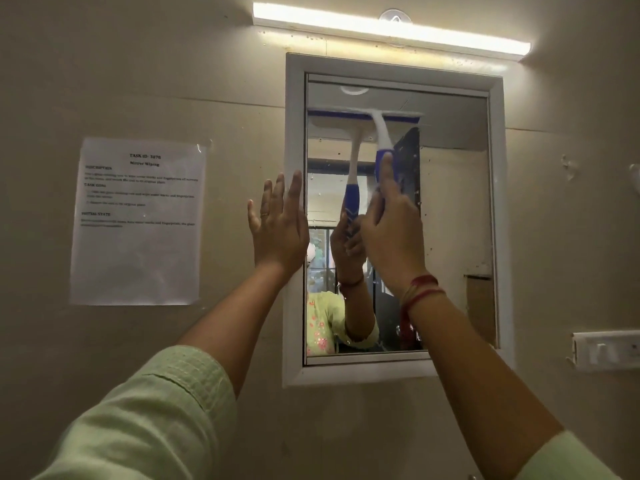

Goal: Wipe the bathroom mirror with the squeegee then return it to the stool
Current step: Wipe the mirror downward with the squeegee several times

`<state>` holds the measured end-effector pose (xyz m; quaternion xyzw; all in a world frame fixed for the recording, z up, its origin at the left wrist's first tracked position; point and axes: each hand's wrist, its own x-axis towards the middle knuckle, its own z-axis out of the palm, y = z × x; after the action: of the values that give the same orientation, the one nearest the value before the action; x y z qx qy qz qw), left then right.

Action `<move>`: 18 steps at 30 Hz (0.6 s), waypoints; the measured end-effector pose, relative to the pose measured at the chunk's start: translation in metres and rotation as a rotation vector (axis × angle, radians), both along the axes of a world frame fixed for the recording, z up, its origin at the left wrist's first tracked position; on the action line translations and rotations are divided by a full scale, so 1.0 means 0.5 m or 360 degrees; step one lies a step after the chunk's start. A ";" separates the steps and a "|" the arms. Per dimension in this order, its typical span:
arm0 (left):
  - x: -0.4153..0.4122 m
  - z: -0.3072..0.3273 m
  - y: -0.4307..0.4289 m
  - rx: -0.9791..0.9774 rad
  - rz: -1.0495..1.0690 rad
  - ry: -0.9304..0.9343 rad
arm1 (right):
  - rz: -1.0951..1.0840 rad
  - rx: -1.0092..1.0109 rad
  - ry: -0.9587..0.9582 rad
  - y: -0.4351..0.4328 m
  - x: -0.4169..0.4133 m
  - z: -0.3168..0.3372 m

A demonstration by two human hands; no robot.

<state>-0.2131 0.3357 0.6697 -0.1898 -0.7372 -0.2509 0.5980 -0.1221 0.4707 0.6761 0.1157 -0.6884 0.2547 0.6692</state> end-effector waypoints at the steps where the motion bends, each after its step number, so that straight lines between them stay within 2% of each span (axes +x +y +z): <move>1: 0.000 0.000 0.000 0.0003 -0.0007 0.0001 | -0.0007 0.0007 0.0003 0.002 -0.004 -0.010; 7: -0.001 -0.001 0.001 0.0012 -0.0024 0.0026 | -0.0041 -0.0005 0.0105 0.009 -0.008 0.076; 14: -0.001 -0.001 0.001 0.0023 -0.0045 0.0029 | -0.0005 0.0013 0.0011 -0.001 -0.016 -0.030; 18: -0.005 -0.001 0.002 0.0030 -0.0050 0.0037 | -0.0012 0.0007 0.0080 0.007 -0.010 0.032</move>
<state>-0.2155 0.3368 0.6692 -0.1987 -0.7246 -0.2649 0.6044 -0.1273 0.4743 0.6922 0.1210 -0.6723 0.2479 0.6870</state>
